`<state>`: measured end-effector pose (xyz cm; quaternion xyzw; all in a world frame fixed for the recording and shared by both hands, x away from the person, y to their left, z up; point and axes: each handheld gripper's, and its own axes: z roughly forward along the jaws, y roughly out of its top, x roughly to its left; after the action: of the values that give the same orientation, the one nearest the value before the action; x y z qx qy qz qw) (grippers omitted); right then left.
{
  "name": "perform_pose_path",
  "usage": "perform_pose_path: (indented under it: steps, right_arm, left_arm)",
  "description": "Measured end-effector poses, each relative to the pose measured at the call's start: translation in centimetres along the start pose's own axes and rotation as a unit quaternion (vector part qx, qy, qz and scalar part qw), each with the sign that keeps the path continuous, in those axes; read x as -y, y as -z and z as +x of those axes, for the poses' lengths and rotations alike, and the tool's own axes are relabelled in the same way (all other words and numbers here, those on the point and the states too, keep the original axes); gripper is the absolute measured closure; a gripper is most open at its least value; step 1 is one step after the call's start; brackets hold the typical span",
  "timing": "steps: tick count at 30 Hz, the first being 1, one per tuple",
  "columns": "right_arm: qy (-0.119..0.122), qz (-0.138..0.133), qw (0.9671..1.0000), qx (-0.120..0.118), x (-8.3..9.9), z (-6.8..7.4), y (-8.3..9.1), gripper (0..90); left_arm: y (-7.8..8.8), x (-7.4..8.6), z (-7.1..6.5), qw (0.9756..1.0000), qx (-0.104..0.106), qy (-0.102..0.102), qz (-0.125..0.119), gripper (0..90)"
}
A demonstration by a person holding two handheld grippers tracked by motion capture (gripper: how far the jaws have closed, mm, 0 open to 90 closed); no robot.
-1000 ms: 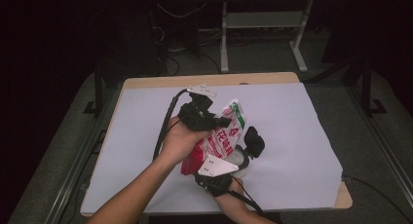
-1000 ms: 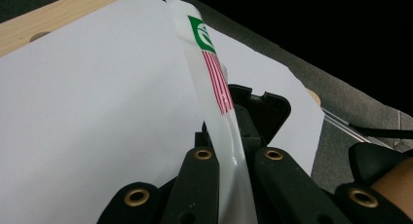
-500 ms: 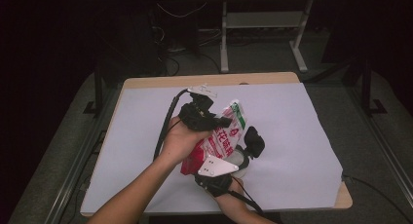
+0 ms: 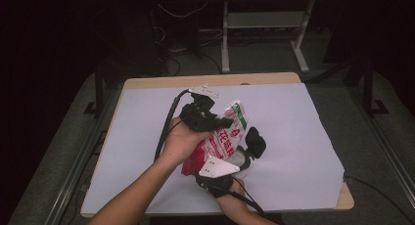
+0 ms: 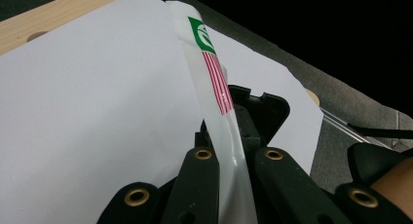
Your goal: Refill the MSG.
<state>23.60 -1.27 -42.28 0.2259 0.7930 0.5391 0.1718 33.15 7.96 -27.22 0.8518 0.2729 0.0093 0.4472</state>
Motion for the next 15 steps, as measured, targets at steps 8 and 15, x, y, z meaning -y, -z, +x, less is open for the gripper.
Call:
perform_pose_path:
  steps: [8, 15]
  right_arm:
    - [0.001, 0.0, 1.0, 0.001, -0.01, -0.02, 0.0, 89.9]
    - [0.002, -0.002, 1.0, 0.0, -0.01, 0.02, 0.01, 89.9]
  left_arm:
    - [-0.02, 0.0, -0.04, 1.0, -0.001, 0.004, -0.001, 89.8]
    - [-0.02, -0.03, -0.04, 1.0, -0.002, 0.001, 0.0, 89.9]
